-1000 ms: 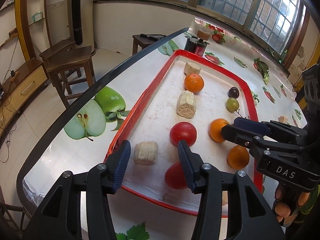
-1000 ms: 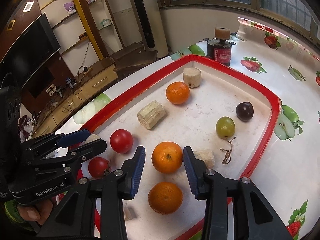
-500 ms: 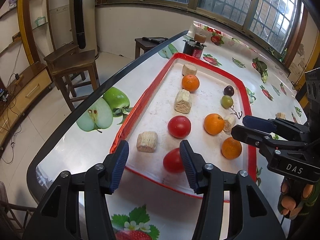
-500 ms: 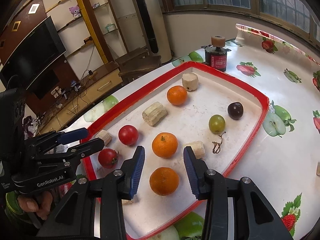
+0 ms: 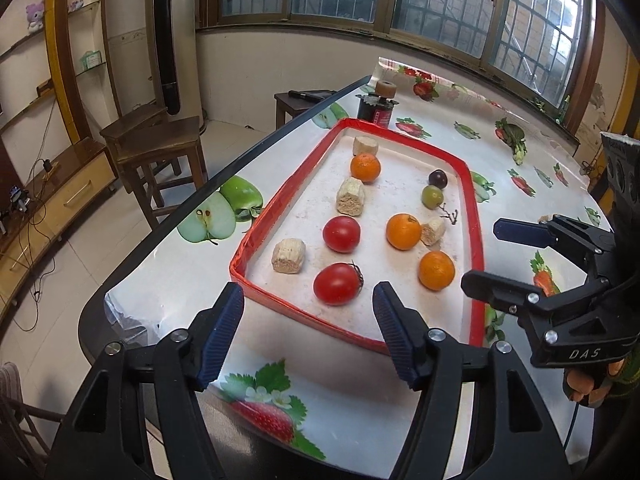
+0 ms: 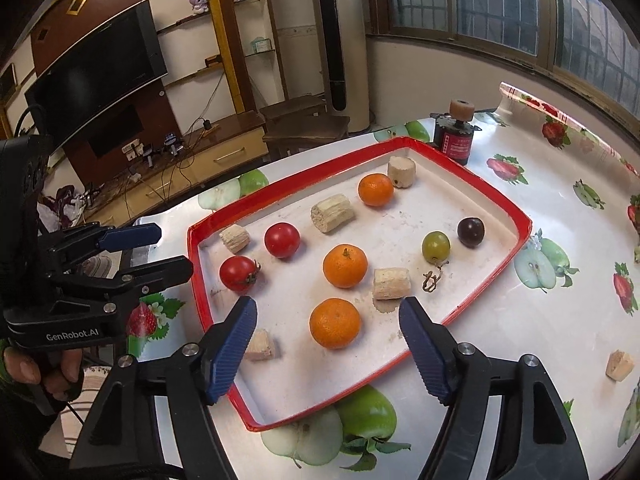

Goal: Organize fruits

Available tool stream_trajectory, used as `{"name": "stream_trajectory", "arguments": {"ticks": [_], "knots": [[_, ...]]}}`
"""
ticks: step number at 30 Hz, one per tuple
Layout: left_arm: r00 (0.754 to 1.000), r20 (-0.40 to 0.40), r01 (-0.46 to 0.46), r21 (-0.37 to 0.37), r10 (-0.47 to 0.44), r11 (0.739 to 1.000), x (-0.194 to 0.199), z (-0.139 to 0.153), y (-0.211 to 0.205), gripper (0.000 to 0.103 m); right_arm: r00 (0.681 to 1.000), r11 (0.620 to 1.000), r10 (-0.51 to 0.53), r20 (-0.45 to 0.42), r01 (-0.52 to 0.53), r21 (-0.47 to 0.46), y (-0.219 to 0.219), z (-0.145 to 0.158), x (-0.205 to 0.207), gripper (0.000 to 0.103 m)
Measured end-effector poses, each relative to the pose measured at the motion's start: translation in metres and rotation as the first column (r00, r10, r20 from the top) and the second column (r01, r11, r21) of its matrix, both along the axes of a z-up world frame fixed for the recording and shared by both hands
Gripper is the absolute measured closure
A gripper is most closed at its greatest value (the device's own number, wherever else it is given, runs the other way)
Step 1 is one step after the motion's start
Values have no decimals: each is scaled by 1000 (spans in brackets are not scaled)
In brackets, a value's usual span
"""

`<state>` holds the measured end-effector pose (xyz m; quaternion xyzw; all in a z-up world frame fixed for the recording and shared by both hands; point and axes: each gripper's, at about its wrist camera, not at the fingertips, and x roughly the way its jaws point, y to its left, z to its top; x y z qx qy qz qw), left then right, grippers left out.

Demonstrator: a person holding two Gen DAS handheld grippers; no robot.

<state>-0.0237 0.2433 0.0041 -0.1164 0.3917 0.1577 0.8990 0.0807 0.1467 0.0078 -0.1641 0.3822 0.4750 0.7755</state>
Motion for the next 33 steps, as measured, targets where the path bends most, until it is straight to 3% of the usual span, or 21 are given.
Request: {"name": "stream_trajectory", "arguments": {"ticks": [3,9,17,33], "knots": [[1000,3,-6,25,6,1000,-7,4,-5,27,999,999,32,40,-32,-16,-5,2,-10,20],[1000,5,-1,44,1,999,-20,9,-12,27,990,995,88,108,-81,-64,-15,1,-26,19],[1000,-10,23,96,-23,995,-32,11,-26,27,986,991,119,120,-111,-68,-31,3,-34,19],[999,-1,40,93,-40,995,-42,16,-34,27,981,992,115,155,-106,-64,-43,11,-44,19]]}}
